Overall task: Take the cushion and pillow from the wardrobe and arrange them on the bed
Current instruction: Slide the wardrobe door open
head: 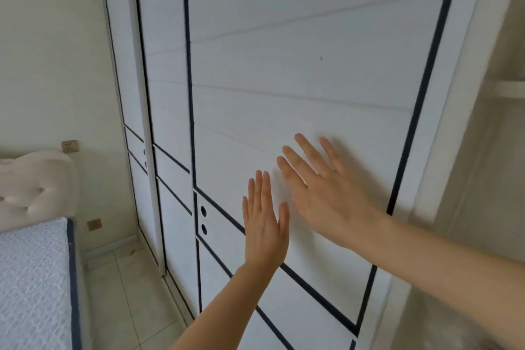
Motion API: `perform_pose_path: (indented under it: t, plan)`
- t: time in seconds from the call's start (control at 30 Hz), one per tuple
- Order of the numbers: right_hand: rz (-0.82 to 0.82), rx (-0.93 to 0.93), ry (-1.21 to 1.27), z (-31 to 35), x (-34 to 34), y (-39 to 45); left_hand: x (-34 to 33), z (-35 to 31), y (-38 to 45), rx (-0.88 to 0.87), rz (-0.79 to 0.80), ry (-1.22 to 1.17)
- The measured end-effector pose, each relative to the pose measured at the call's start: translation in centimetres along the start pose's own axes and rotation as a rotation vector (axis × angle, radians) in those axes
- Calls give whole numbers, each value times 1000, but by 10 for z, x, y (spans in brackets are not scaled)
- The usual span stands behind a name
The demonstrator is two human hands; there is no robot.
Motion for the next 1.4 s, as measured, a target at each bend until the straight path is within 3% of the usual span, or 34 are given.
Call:
perform_pose_path:
  t: [0.17,0.5,0.93,1.4]
  plan:
    - [21,-128,-89,-20,-17,9,-33,2,13,-18,22,-160]
    - [86,-102,-263,-21,-28,9,-55,0,19,45,-136,-308]
    - [88,-106,-358,-14,-33,26,-59,2,34,213,-187,-370]
    - [66,-61,-378,22,-68,118,-51,84,98,203,-155,-397]
Point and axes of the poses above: each hand's wrist, its own y-axis towards the middle knuckle, its own x-axis out of the back of the hand, z = x × y, the point moved 7 cm from there along y, towards the middle knuckle, and after that the axes turned 8 degrees about y, right-handed, at the moved point
